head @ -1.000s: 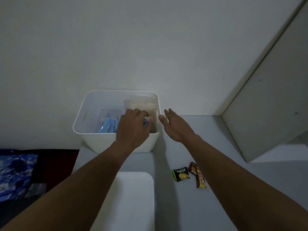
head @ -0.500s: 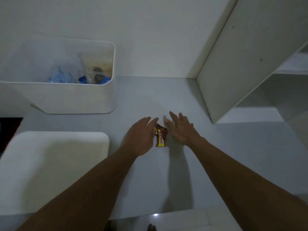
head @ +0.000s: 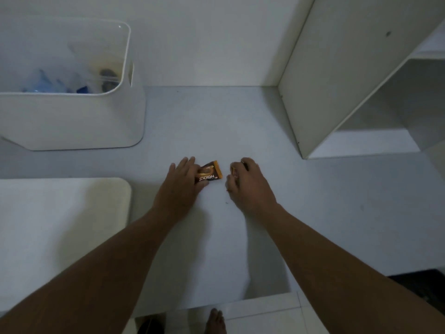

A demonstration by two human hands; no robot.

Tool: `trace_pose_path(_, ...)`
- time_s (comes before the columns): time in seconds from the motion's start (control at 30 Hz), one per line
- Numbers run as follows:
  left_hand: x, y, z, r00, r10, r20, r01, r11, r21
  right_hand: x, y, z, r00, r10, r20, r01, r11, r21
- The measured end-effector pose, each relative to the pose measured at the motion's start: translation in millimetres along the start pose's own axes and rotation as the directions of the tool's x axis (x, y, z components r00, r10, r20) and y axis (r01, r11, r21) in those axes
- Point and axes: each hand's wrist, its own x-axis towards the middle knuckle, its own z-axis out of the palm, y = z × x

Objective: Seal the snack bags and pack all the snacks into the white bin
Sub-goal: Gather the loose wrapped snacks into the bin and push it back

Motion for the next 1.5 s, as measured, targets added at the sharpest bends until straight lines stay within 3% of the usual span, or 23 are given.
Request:
trace_pose_path(0.13,-2.2,4.8,-0.4,0.991,0.002,-0.133,0.009,0.996,0.086,0.3,1.9,11.0,0.994,-0.032,-0.102,0.011,0.979,-0.202)
trace_pose_path(0.27,-0.8,0.3,3.6,0.988,-0.005,-0.153,0.01,0.999,0.03,3.3,-2.7,7.7,0.999,-0.031,-0.036,0.026,0.993,-0.114)
trace_pose_path(0.43,-7.5,-4.2,-18.3,0.958,0.118,-0.26,-0.082,0.986,0.144,8.1,-14.1,-17.8,0.996,0.029,0.089,-0.029,1.0,-0.009)
trace_pose_path(0.63,-7.6,-2.4,-110.8,0.931,-0.035,-0.364,0.046,0.999,0.022,42.9,-71.4,-74.4,0.999,-0.004,0.047,-0.002,0.993,0.116)
trace_pose_path(0.93,13.5,-74.3,-279.9,0.767,-0.161,-0.621,0.093,0.986,-0.142,129.1,-233.9,-136.6,0.984,-0.135,-0.119,0.161,0.955,0.248)
trace_pose_path(1.23,38.8,-168.7,-317.6,0.789,-0.248,-0.562,0.127,0.961,-0.246,197.9,-312.9,-82.4,0.978,-0.196,-0.067,0.203,0.973,0.109)
trace_pose_path(1.43,60.5,-195.5,-308.1,0.861,-0.226,-0.455,0.103,0.955,-0.279,207.1,-301.3,-66.8,0.992,-0.063,-0.112,0.073,0.994,0.083)
trace_pose_path(1.5,69.5,-193.0,-301.6,0.886,-0.2,-0.419,0.076,0.953,-0.294,205.5,-291.7,-66.9,0.999,-0.038,-0.029,0.04,0.998,0.055)
